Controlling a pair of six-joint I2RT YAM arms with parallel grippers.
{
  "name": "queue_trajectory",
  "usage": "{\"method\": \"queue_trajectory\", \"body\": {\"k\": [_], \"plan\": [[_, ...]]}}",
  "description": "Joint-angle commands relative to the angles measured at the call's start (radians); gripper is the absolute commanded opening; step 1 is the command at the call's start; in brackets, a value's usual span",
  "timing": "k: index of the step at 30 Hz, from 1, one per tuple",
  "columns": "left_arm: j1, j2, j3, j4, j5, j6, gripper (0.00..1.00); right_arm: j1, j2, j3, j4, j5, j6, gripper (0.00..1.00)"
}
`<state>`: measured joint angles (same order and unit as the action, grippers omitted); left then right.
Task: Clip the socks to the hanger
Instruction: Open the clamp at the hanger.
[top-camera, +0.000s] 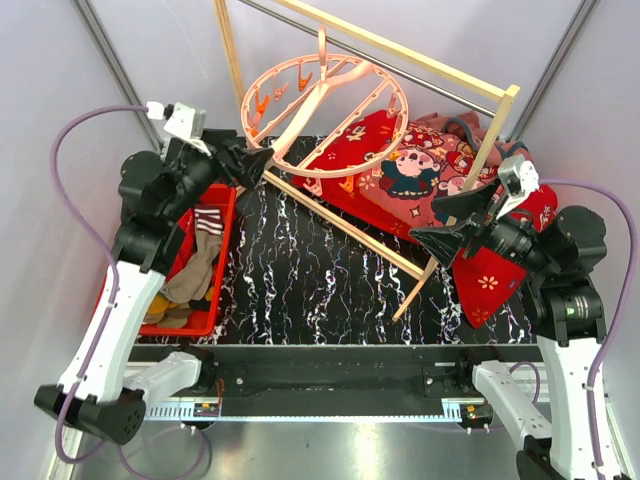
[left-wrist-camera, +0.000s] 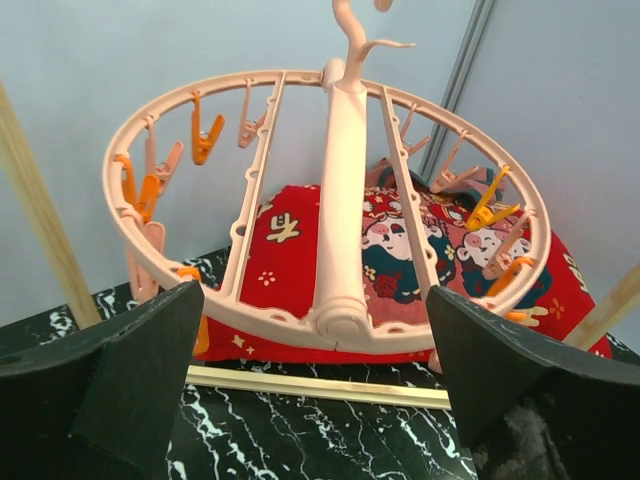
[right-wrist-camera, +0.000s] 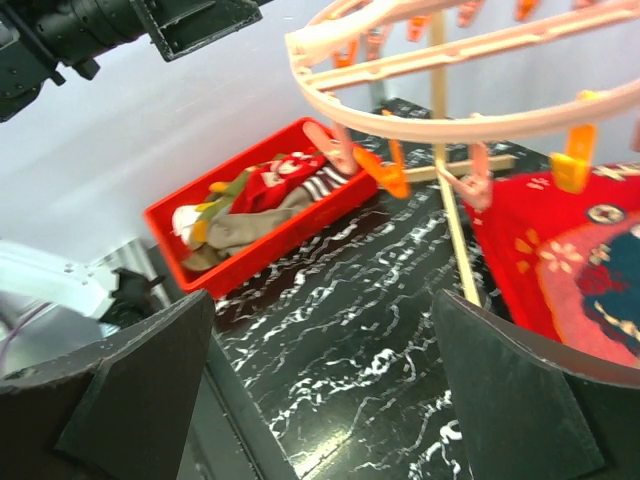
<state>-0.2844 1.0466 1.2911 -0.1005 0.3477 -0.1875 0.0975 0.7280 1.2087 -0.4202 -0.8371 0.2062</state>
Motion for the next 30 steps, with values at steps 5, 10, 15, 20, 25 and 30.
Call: {"method": "queue_trajectory", "body": {"k": [5, 10, 15, 20, 25, 30], "plan": [[-0.002, -0.226, -0.071, -0.054, -0.052, 0.04, 0.99, 0.024, 0.077, 0.002, 0.257, -0.172, 0.169, 1.0], [-0.002, -0.344, -0.208, -0.096, -0.094, 0.046, 0.99, 0.166, 0.181, 0.067, 0.192, -0.091, 0.093, 1.0], [-0.002, -0.448, -0.305, -0.151, -0.121, 0.051, 0.99, 0.42, 0.258, 0.129, 0.109, 0.145, -0.004, 1.0], [-0.002, -0.511, -0.398, -0.165, -0.138, 0.056, 0.99, 0.589, 0.329, 0.138, 0.11, 0.388, -0.065, 1.0], [-0.002, -0.516, -0.467, -0.14, -0.141, 0.069, 0.99, 0.743, 0.379, 0.137, 0.126, 0.611, -0.125, 1.0], [-0.002, -0.505, -0.533, -0.094, -0.153, 0.08, 0.99, 0.826, 0.416, 0.114, 0.175, 0.86, -0.172, 1.0]]}}
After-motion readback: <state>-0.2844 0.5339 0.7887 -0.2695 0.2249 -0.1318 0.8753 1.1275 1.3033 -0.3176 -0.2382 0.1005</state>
